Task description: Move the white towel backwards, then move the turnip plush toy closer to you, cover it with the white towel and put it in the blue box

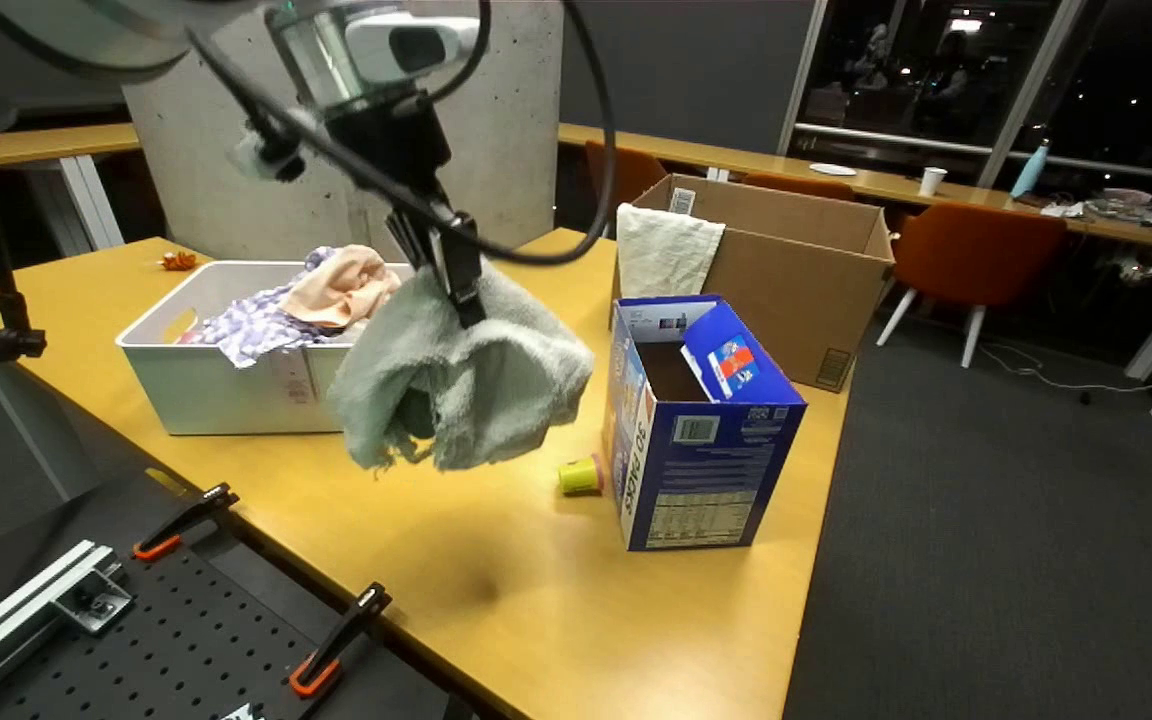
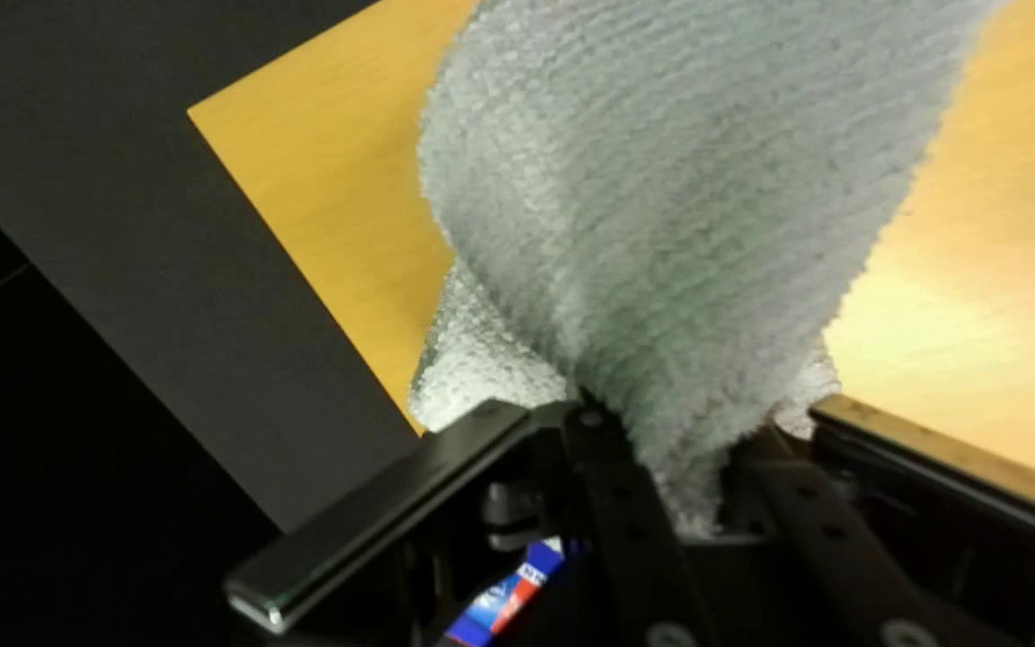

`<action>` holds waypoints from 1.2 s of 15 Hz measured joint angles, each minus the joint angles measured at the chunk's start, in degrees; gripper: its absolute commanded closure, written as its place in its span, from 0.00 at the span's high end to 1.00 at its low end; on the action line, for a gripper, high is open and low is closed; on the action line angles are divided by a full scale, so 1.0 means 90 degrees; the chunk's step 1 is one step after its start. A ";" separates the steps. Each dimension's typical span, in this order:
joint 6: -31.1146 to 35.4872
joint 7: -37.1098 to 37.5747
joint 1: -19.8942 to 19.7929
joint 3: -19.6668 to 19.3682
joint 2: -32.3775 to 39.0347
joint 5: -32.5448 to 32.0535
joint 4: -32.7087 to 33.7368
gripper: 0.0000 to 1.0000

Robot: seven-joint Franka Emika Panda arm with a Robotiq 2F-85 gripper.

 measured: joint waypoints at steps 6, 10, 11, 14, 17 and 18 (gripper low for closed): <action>-0.0549 -0.0956 -0.0247 -0.0049 0.0357 0.0275 0.1736 0.04; -0.0559 -0.1311 -0.0345 -0.0148 0.1214 0.0315 0.2953 0.04; -0.0560 -0.1386 -0.0345 -0.0180 0.1479 0.0340 0.3263 0.04; -0.0559 -0.1599 -0.0344 -0.0238 0.2370 0.0520 0.4153 0.04; -0.0553 -0.1850 -0.0345 -0.0286 0.3325 0.0833 0.4878 0.04; -0.0543 -0.1961 -0.0352 -0.0303 0.3663 0.0972 0.5099 0.04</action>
